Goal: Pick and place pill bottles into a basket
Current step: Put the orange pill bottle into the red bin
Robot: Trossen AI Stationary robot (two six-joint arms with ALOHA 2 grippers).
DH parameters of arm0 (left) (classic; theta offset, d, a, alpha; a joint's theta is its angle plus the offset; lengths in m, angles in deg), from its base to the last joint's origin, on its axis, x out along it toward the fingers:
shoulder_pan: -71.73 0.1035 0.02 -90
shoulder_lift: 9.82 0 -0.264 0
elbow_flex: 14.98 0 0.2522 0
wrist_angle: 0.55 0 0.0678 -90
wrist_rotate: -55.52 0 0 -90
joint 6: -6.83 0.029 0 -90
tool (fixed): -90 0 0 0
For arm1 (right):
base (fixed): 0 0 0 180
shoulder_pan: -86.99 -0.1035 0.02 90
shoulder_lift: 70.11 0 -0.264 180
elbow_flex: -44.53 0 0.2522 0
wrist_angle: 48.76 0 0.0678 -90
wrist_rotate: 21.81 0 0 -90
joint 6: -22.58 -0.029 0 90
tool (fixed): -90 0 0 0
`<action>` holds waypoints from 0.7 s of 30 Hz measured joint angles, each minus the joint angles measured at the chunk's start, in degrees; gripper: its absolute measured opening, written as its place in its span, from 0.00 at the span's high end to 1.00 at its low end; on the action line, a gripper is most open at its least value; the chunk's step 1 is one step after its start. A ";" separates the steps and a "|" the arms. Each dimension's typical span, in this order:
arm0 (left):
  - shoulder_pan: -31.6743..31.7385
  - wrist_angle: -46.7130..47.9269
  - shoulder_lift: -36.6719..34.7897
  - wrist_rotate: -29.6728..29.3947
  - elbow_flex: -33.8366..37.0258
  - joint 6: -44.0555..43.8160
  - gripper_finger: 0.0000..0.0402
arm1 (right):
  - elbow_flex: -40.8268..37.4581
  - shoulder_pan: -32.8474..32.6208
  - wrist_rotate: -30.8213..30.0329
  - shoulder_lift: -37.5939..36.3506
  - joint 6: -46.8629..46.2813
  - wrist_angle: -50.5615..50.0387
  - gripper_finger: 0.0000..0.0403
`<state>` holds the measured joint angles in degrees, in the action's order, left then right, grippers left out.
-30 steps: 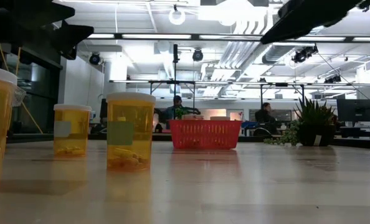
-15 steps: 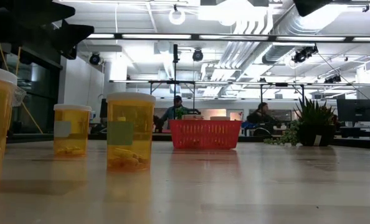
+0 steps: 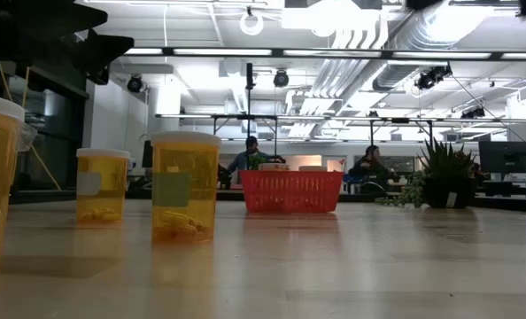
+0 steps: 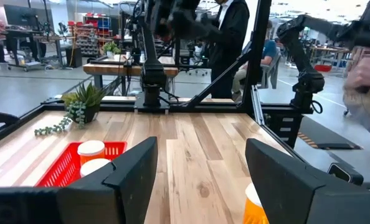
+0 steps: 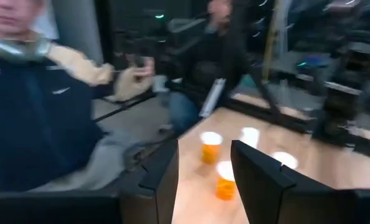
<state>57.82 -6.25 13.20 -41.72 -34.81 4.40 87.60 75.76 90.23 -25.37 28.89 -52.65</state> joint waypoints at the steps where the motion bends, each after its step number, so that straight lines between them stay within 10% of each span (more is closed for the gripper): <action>1: 0.00 -0.04 0.00 0.02 0.02 0.61 0.31 | -3.00 1.72 0.21 0.26 -0.16 3.94 0.66; 12: 0.02 -0.07 0.83 -2.31 0.01 3.24 0.31 | -23.77 11.56 -4.67 0.25 -1.88 36.83 0.66; 21: 0.02 -6.76 8.60 -2.30 0.00 5.93 0.30 | -25.83 11.54 -11.11 0.23 -1.97 38.46 0.65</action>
<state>57.84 -13.01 21.81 -44.02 -34.81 10.33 61.78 87.31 79.12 -25.14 26.92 -14.19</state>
